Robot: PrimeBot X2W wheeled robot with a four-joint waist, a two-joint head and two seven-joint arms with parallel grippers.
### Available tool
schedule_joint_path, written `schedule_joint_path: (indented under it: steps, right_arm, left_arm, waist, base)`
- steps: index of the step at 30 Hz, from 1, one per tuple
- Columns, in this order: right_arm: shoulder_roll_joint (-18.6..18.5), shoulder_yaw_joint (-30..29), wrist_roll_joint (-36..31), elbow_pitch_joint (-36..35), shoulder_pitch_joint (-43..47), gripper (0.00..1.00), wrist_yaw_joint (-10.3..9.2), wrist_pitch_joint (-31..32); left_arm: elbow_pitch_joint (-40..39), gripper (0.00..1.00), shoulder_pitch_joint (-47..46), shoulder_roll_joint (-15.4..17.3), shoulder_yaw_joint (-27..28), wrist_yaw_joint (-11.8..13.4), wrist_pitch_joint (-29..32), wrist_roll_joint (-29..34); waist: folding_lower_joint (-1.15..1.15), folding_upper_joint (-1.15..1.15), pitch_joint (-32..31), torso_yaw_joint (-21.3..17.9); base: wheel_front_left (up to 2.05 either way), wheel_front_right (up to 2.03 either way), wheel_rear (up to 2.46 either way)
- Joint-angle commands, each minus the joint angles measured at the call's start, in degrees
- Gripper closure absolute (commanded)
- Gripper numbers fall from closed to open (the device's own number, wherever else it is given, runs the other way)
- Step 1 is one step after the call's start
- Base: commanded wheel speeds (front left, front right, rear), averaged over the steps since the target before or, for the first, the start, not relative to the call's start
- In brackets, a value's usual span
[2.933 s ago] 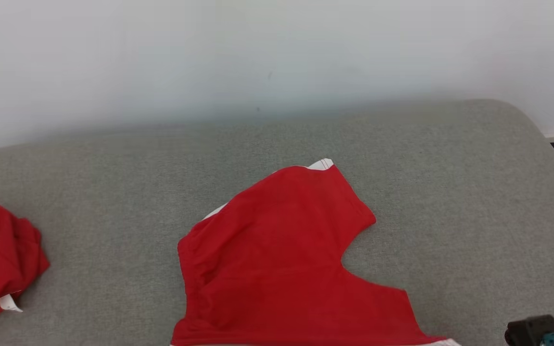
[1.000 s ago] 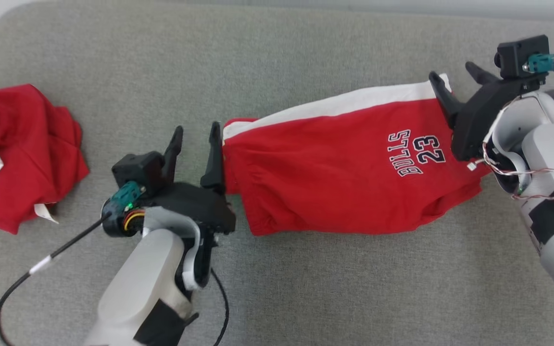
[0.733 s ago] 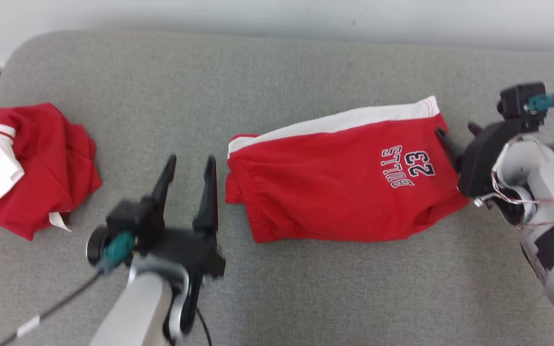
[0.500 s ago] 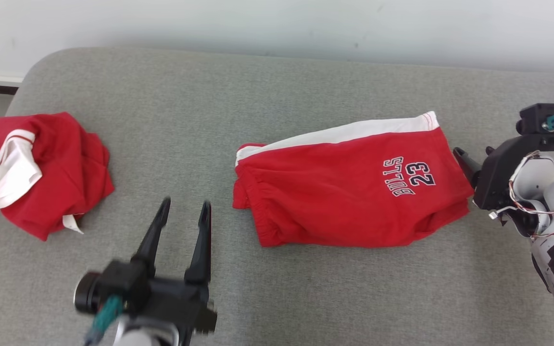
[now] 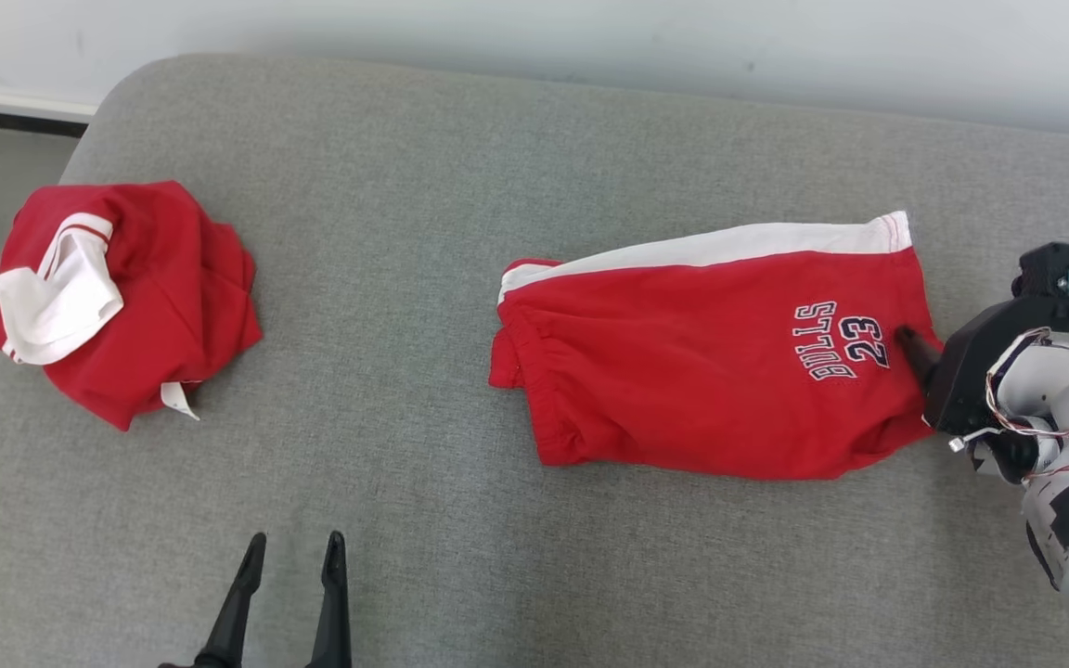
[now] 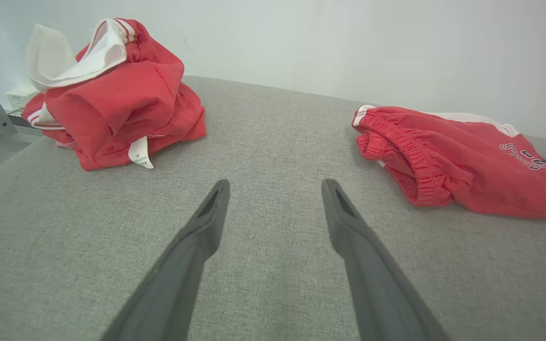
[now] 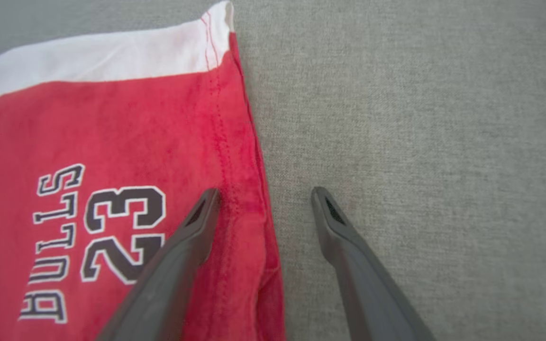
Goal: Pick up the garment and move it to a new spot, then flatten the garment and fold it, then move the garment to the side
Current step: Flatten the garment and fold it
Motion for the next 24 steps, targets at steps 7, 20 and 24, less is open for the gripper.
schedule_joint_path:
  steps: [7, 20, 24]
  right_arm:
    - [5.09, -0.25, -2.61, 6.51, 0.74, 0.00, 0.04, -0.30]
    - [6.88, 0.66, -4.94, 10.75, 0.69, 1.00, 0.07, 0.45]
    - [4.64, 0.17, -6.50, 11.33, -0.82, 1.00, -0.19, -1.47]
  left_arm:
    - [-0.48, 0.00, 0.88, -1.45, 2.65, -1.57, -0.20, 1.53]
    - [0.76, 0.00, -0.14, -2.02, 3.61, -2.70, -0.20, 1.87]
    - [1.08, 0.00, 0.09, -2.03, 3.85, -2.82, -0.20, 1.60]
  waist:
    - [0.01, 0.00, 1.18, 0.78]
    - [0.01, 0.00, 2.02, 1.08]
    - [0.01, 0.00, 1.77, 0.67]
  base:
    - [0.00, 0.00, 0.00]
    - [0.00, 0.00, 0.00]
    - [0.00, 0.00, 0.00]
